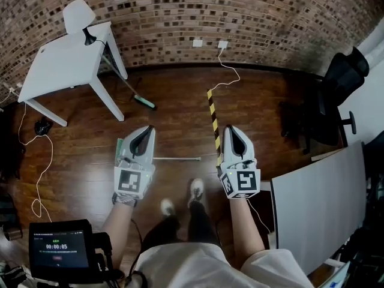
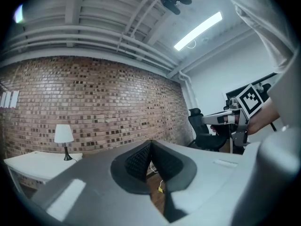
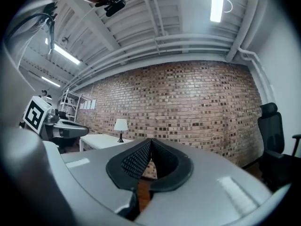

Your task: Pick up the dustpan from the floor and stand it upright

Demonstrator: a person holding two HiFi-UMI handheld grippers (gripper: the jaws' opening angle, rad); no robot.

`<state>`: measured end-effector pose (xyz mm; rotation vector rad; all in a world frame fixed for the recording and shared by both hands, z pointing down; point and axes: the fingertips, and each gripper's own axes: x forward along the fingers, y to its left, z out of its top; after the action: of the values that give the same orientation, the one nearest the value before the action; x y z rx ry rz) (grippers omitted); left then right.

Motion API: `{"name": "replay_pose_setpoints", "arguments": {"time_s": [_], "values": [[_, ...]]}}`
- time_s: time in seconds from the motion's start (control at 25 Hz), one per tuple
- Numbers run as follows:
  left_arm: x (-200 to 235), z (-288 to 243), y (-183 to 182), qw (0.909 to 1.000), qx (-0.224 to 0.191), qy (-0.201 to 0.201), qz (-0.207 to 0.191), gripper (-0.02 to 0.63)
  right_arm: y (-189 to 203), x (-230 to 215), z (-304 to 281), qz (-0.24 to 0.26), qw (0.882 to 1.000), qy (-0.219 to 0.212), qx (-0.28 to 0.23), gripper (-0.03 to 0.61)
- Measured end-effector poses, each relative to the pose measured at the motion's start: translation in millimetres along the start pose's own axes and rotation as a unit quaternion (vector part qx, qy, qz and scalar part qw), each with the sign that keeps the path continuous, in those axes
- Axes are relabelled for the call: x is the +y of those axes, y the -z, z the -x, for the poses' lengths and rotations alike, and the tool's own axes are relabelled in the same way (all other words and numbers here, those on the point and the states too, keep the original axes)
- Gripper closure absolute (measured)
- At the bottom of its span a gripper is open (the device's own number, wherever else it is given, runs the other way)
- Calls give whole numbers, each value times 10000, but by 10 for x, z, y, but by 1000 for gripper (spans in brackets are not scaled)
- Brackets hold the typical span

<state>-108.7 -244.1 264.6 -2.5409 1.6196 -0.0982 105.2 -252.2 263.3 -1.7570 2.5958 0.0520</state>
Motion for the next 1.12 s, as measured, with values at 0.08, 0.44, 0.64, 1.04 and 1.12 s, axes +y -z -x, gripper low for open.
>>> {"name": "replay_pose_setpoints", "arguments": {"time_s": [0.08, 0.44, 0.64, 1.04, 1.12], "values": [[-98, -186, 162, 9999, 92, 86, 54, 612, 175, -81, -92, 22, 10000, -45, 63, 563], [-399, -1014, 1235, 9995, 47, 254, 162, 612, 1566, -539, -439, 78, 9988, 67, 478, 554], [-678, -1241, 2196, 9984, 71, 536, 192, 612, 2597, -670, -464, 35, 9981, 162, 598, 547], [-1021, -1267, 4525, 9963, 475, 631, 337, 612, 5048, -734, -301, 83, 9937, 60, 1117, 529], [-1070, -1316, 4919, 9964, 506, 628, 253, 612, 5470, -779, -278, 87, 9933, 7, 1150, 521]]}}
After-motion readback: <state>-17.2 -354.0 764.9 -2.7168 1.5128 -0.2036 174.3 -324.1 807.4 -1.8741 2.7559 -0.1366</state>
